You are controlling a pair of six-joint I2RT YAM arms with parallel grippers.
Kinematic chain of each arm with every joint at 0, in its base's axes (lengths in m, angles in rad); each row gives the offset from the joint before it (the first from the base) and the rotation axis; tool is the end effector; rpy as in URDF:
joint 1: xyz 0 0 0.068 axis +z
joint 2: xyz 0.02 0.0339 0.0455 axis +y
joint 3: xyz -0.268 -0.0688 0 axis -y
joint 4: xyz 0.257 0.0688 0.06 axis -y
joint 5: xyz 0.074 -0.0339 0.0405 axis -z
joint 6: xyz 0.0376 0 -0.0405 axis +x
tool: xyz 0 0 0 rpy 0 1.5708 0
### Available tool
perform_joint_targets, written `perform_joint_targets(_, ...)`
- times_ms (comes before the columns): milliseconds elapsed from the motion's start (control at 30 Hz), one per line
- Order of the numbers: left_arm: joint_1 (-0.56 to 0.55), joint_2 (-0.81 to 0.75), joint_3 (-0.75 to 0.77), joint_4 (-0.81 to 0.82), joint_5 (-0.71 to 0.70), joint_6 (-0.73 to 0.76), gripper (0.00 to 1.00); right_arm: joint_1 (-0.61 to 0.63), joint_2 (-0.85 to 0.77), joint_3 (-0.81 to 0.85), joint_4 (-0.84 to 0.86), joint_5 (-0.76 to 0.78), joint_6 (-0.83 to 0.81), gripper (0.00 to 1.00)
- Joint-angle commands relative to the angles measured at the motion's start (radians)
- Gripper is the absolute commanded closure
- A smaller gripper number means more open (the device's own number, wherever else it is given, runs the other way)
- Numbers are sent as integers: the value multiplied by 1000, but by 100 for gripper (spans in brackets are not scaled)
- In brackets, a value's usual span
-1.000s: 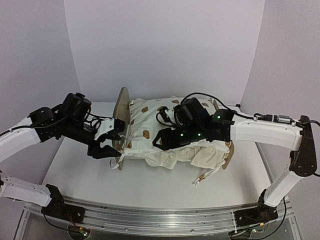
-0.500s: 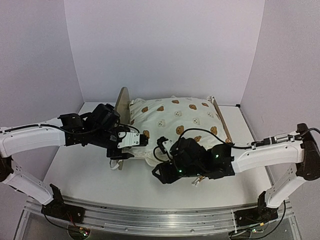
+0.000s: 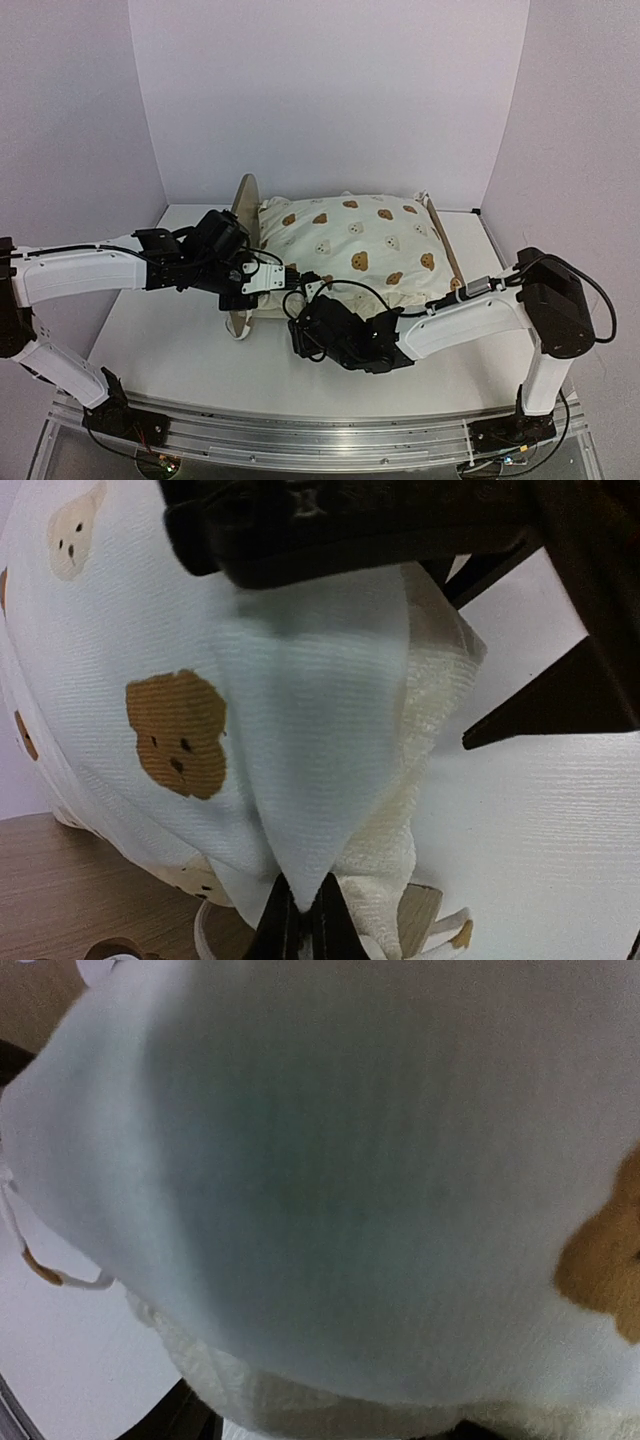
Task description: Set up the pet bed
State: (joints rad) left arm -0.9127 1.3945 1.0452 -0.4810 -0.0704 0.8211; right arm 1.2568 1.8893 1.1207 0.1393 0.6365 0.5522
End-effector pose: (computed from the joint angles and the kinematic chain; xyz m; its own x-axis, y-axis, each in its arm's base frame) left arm 0.1918 -0.2438 0.2635 0.2487 0.8719 -0.4217 0.8484 0.0139 0.5292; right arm 0.1493 0.3875 0.1712 -0.4781 -0.1066 -0.8718 -0.4295 0.8942 0.1262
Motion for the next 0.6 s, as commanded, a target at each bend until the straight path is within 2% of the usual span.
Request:
perform_joint_targets(0, 42, 10, 115, -36, 82, -72, 100, -29, 32, 46, 64, 129, 60, 51)
perform_joint_targets(167, 61, 13, 169, -116, 187, -114, 100, -55, 7, 6, 67, 161, 95, 90)
perform_joint_targets(233, 74, 10, 173, -125, 196, -115, 100, -57, -28, -16, 71, 139, 51, 99)
perform_joint_targets(467, 124, -5, 173, -155, 220, -97, 100, -61, -255, -167, 73, -116, -119, 100)
perform_joint_targets(567, 137, -10, 187, -152, 232, -96, 100, -74, -367, -230, 58, -214, -131, 100)
